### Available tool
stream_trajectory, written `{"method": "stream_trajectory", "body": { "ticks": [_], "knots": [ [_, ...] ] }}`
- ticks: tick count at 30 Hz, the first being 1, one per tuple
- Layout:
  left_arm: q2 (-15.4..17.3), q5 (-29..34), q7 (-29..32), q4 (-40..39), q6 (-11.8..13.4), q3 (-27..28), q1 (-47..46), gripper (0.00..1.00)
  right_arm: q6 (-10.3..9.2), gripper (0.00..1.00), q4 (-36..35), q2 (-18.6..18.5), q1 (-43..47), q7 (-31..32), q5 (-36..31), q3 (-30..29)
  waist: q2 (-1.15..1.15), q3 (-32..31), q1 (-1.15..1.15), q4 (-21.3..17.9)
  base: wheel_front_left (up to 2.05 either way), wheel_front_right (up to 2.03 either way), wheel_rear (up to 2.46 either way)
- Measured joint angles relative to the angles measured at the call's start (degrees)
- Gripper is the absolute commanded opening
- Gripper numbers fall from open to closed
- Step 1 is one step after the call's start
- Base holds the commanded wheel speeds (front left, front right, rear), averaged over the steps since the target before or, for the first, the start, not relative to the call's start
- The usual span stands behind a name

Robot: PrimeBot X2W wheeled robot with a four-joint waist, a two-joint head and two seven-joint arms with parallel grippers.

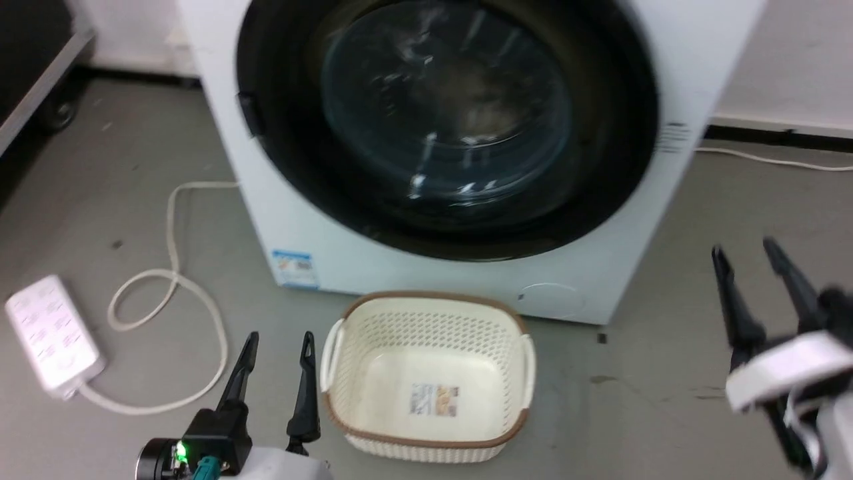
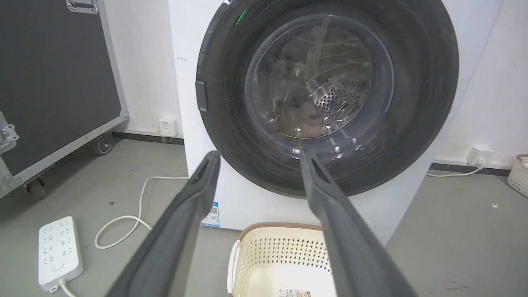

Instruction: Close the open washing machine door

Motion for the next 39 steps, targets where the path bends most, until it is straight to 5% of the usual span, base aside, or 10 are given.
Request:
{"method": "stream_trajectory", "body": {
  "ticks": [9, 17, 18, 39],
  "knots": [
    [-0.1, 0.6, 0.0, 2.1, -1.6, 0.0, 0.6, 1.00, 0.00, 1.00, -13.0, 13.6, 16.3, 0.0, -13.7, -10.5, 0.00, -2.2, 0.01, -4.0, 0.00, 0.00, 0.00],
    [-0.2, 0.8, 0.0, 4.8, -1.8, -0.3, 1.4, 1.00, 0.00, 1.00, -14.8, 16.8, 20.4, 0.0, -19.2, -11.3, 0.00, -2.3, 0.01, -4.6, 0.00, 0.00, 0.00],
    [-0.3, 0.7, 0.1, 4.8, -1.8, -0.3, 1.4, 0.00, 0.01, 0.00, -14.8, 16.8, 20.4, 0.0, -19.2, -11.3, 0.00, -2.3, 0.01, -4.6, 0.00, 0.00, 0.00],
    [-0.4, 1.2, 2.2, 3.9, -1.8, 0.6, 1.3, 0.00, 0.01, 0.00, -15.0, 16.8, 20.4, 2.0, -19.2, -10.6, 0.00, -2.1, 0.01, -4.3, 0.00, 0.00, 0.00]
  ]
}}
